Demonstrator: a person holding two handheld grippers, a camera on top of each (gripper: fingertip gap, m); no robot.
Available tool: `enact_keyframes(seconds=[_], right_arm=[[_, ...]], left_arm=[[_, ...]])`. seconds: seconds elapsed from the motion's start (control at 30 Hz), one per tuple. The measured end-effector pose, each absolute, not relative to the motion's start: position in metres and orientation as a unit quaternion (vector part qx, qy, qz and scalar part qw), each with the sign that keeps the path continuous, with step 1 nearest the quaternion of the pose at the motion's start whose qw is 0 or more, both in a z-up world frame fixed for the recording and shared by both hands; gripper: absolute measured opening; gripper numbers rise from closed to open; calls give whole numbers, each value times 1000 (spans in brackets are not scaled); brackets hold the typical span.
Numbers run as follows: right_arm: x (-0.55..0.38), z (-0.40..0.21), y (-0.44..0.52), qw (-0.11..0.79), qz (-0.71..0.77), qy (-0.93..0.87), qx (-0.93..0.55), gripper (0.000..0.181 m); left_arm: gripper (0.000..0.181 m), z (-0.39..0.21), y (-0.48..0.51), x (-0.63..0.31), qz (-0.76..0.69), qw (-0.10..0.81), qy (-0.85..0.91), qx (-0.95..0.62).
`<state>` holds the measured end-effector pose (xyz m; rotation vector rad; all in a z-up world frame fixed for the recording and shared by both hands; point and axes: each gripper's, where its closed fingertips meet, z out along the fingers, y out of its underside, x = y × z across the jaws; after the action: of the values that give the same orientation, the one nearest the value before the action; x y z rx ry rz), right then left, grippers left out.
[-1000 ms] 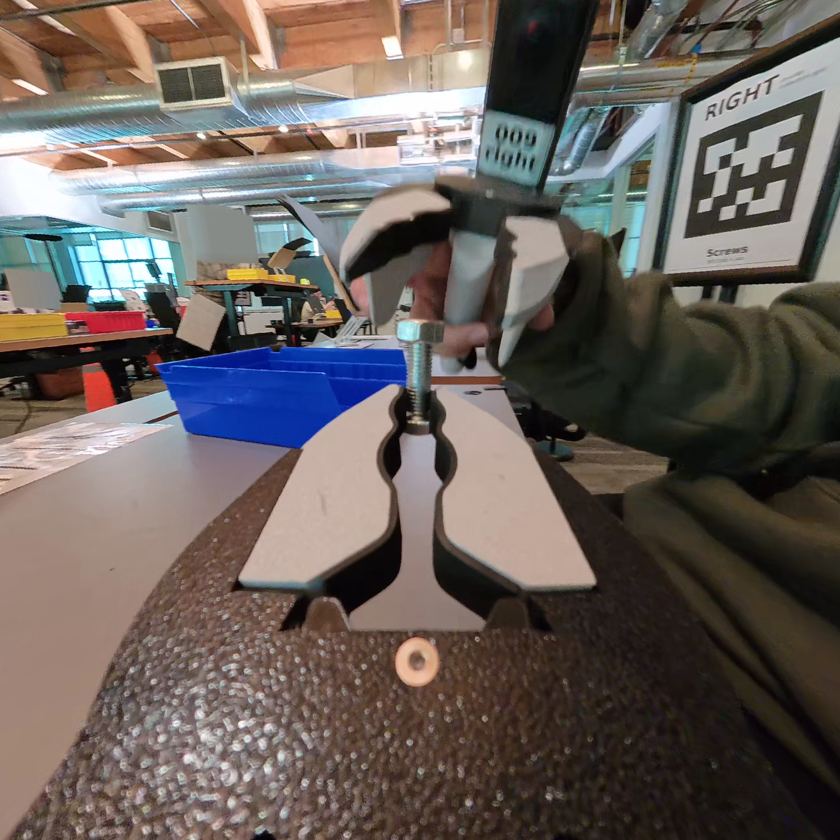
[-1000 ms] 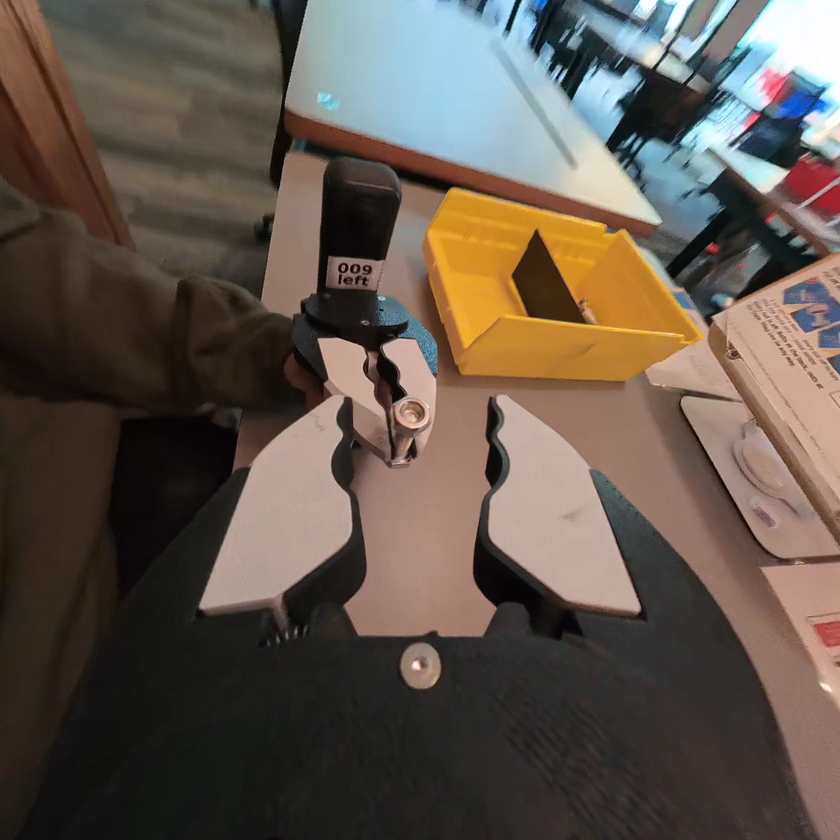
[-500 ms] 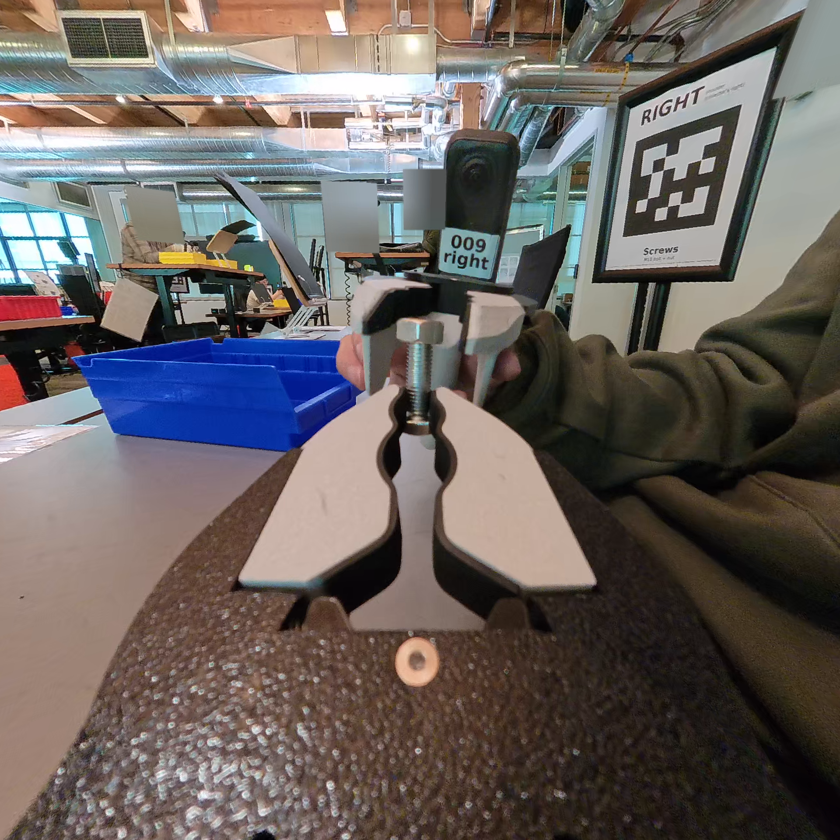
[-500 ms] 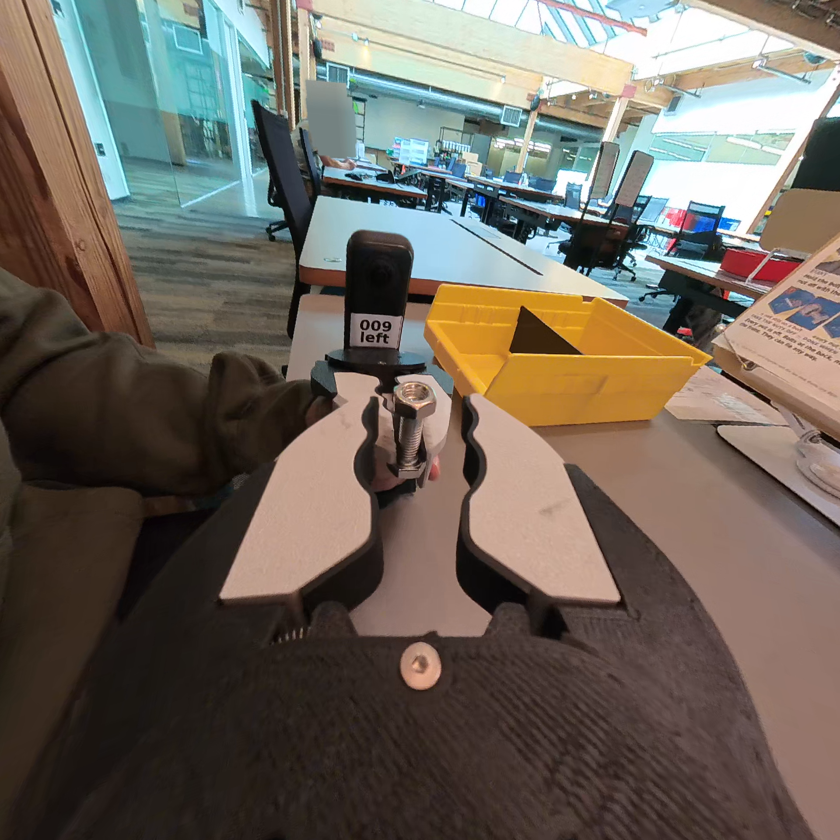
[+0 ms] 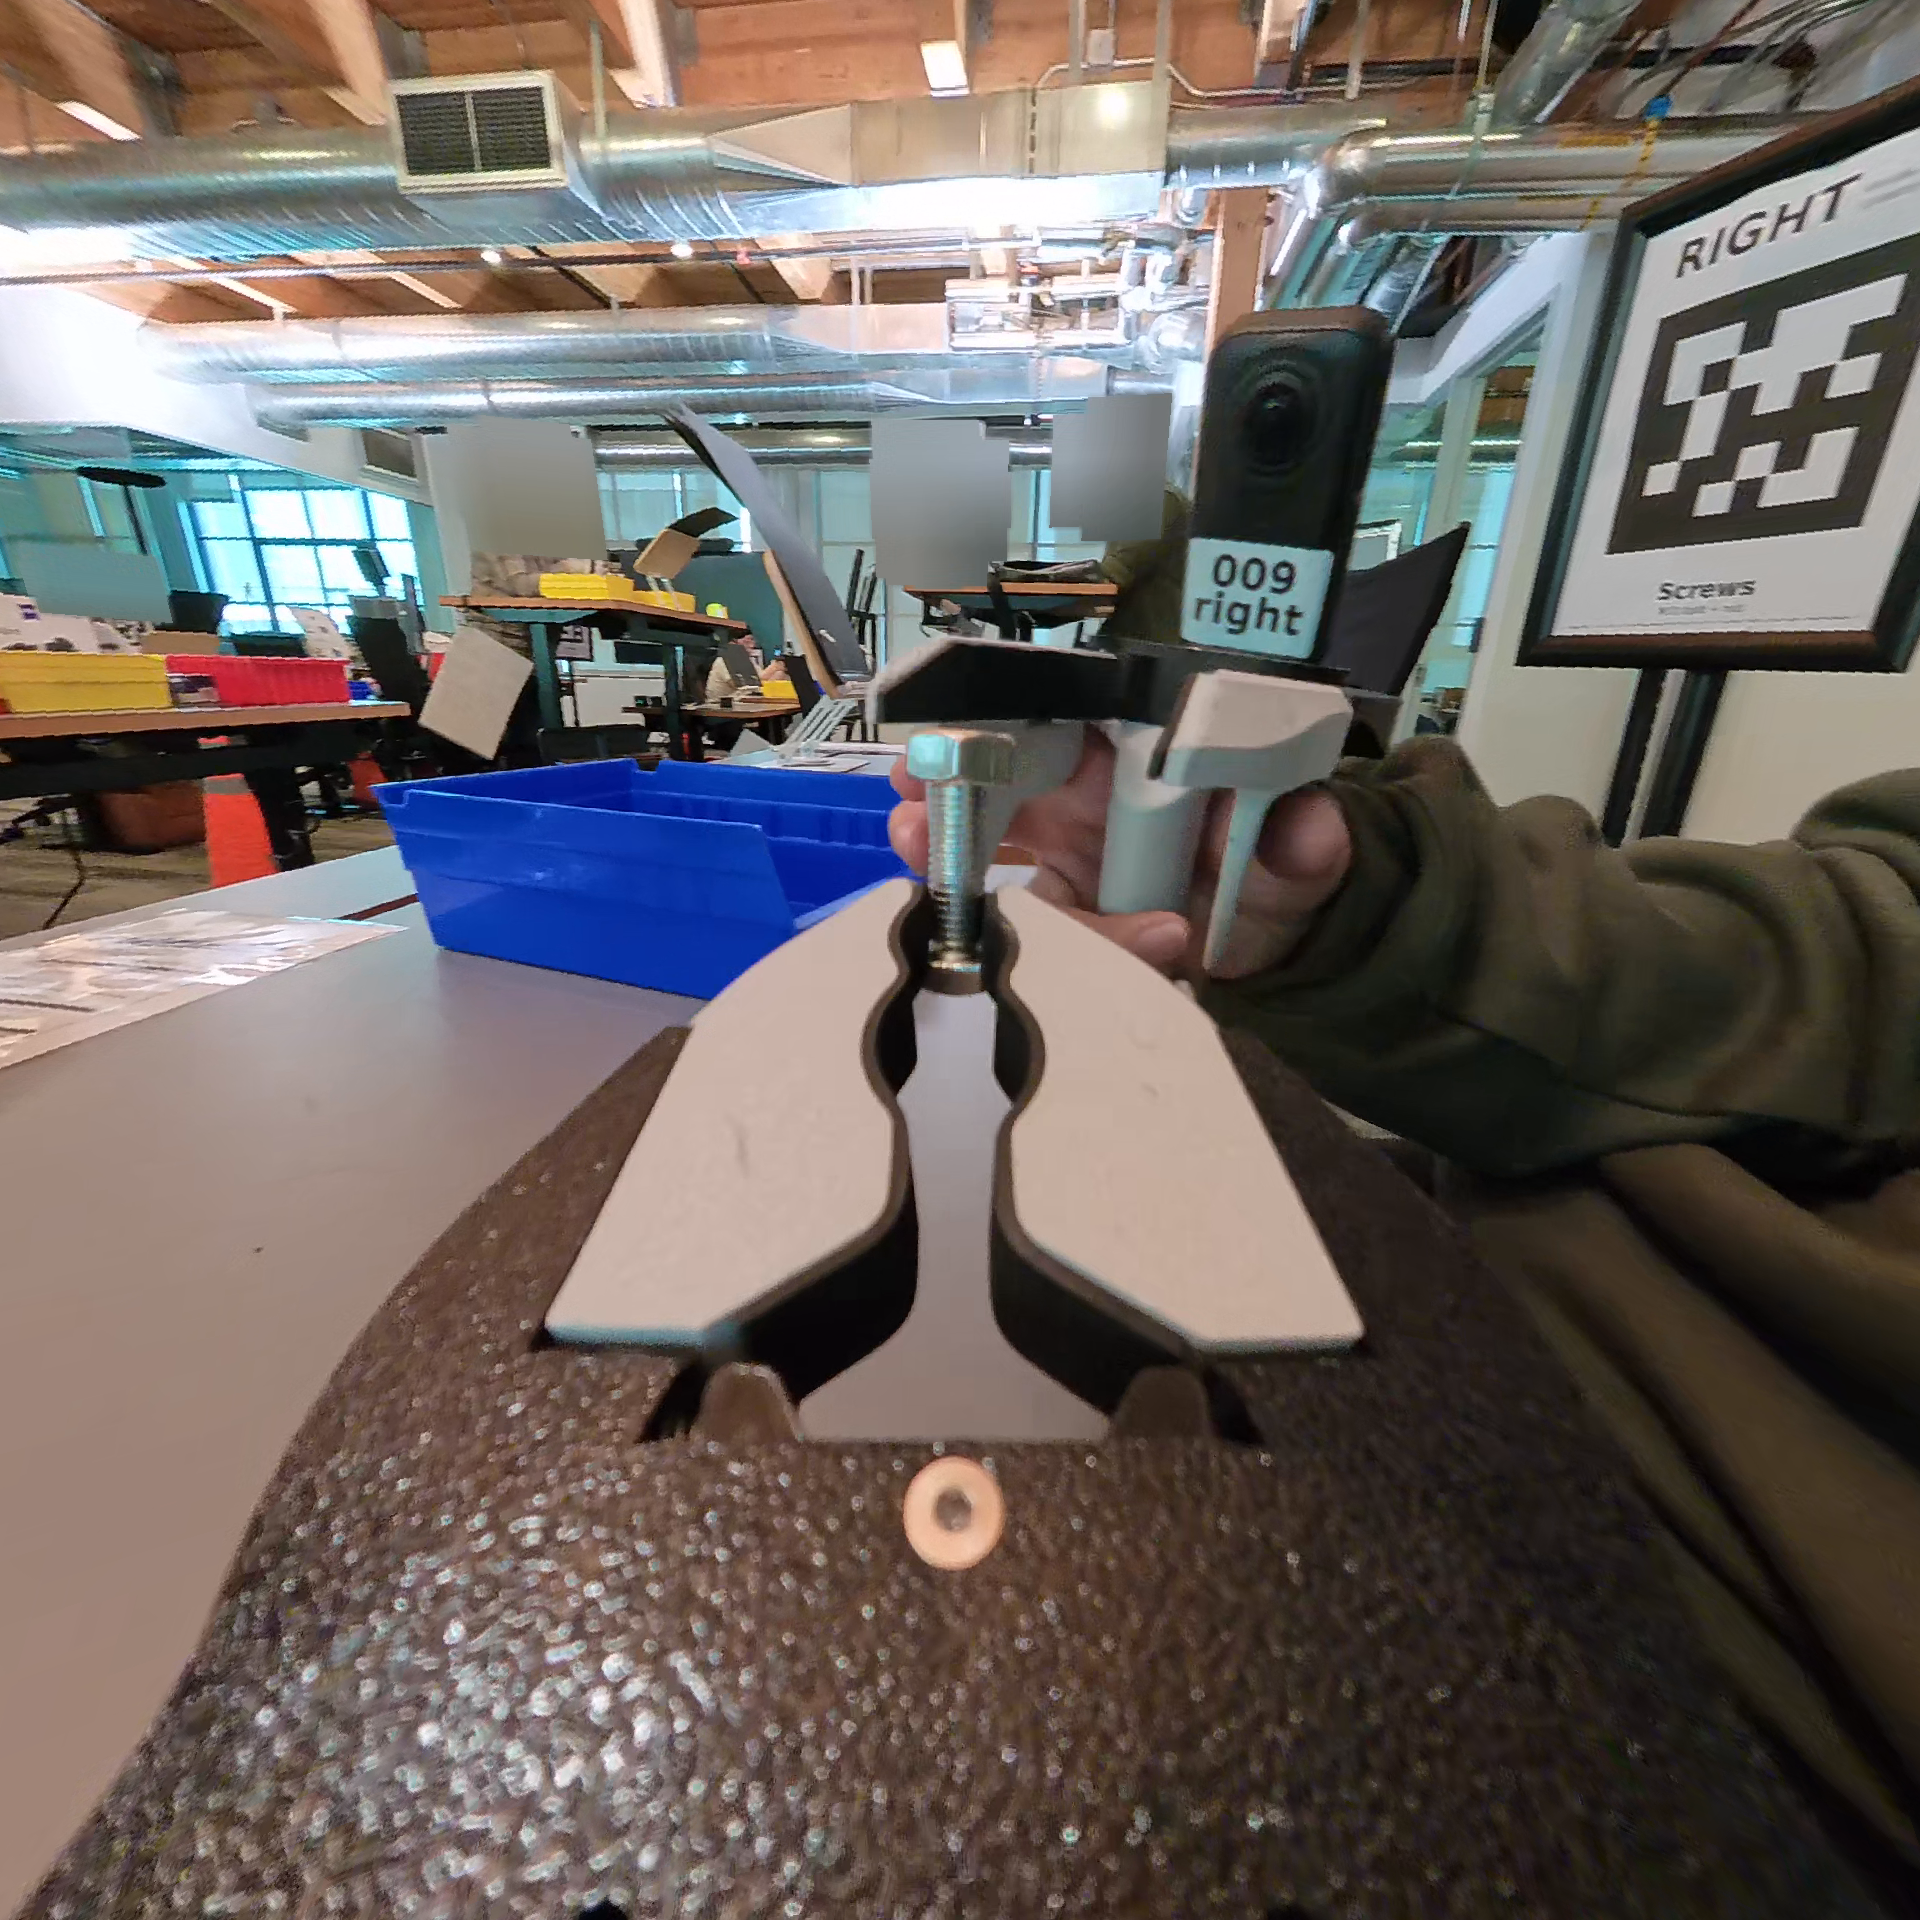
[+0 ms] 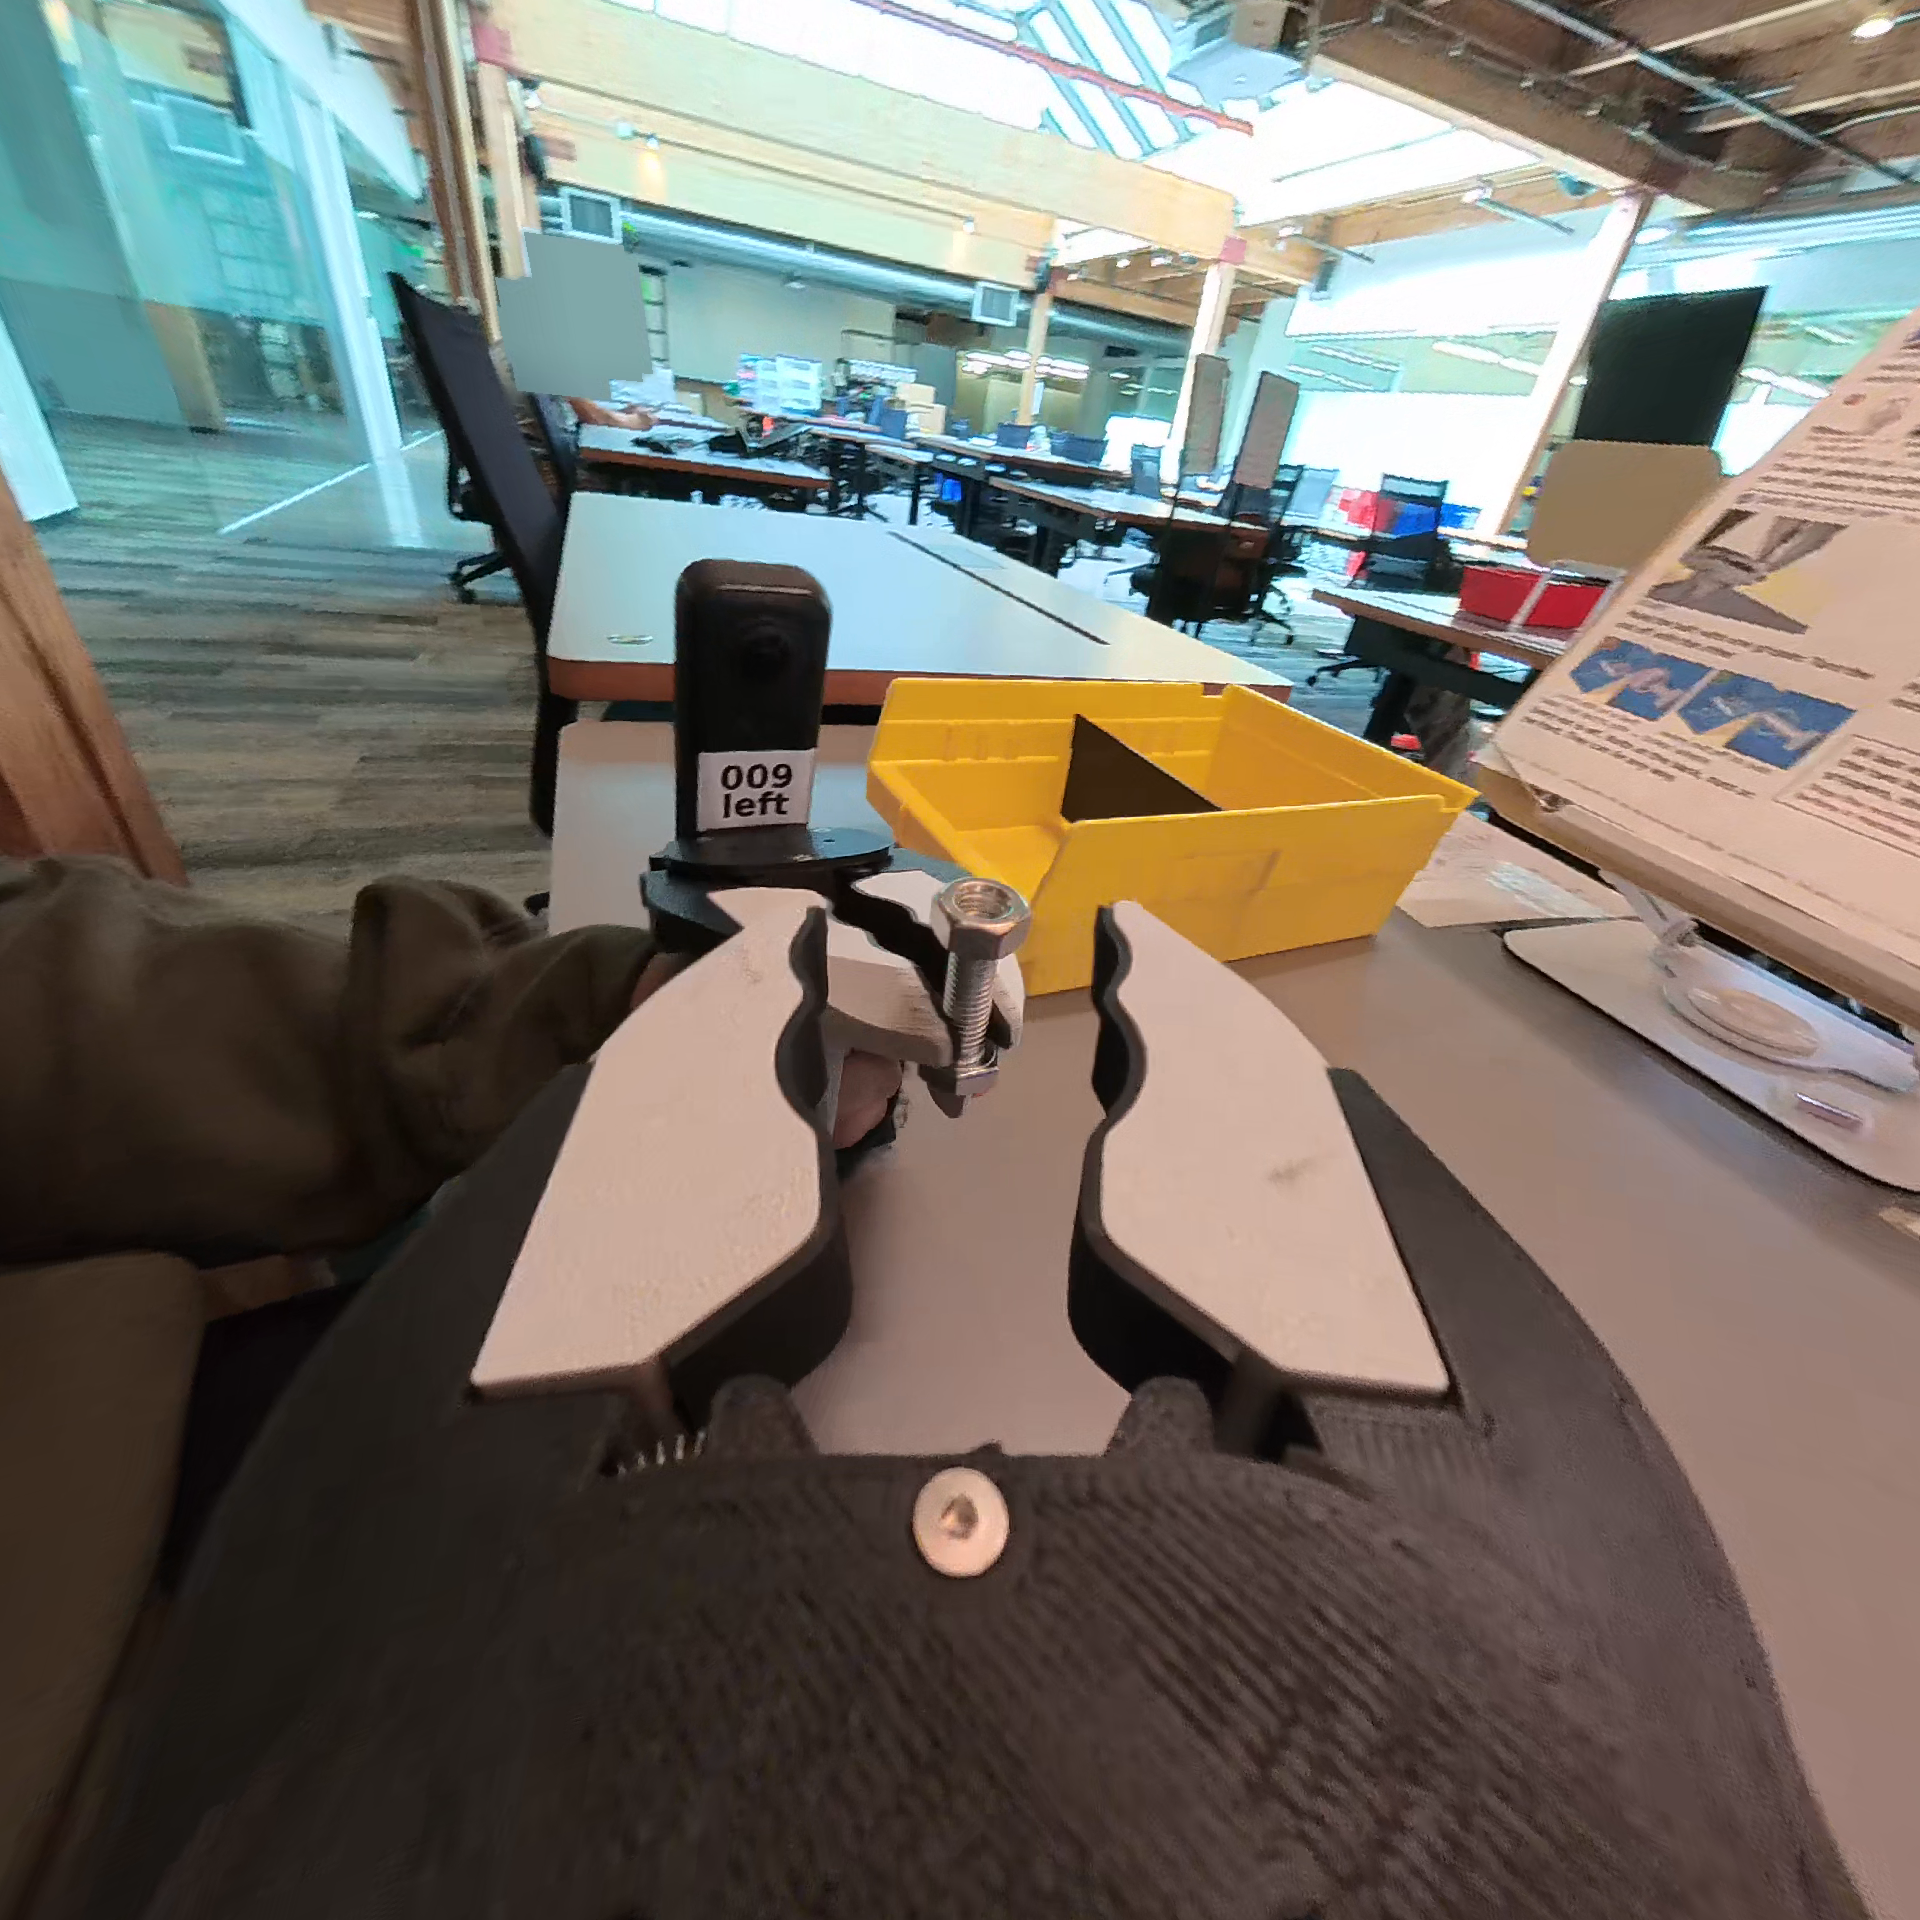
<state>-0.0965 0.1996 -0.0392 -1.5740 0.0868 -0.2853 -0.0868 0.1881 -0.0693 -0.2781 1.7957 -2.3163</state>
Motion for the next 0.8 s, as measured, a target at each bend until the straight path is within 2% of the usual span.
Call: enact_keyframes(seconds=[0.4,0.8], right_arm=[[-90,-46,214,696,-180,150,-678,45],[-85,-46,212,689,-204,161,-676,42]], left_arm=[[9,-67,195,-74,-777,133,601,-133],[9,-72,192,-72,-766,135,613,-139]])
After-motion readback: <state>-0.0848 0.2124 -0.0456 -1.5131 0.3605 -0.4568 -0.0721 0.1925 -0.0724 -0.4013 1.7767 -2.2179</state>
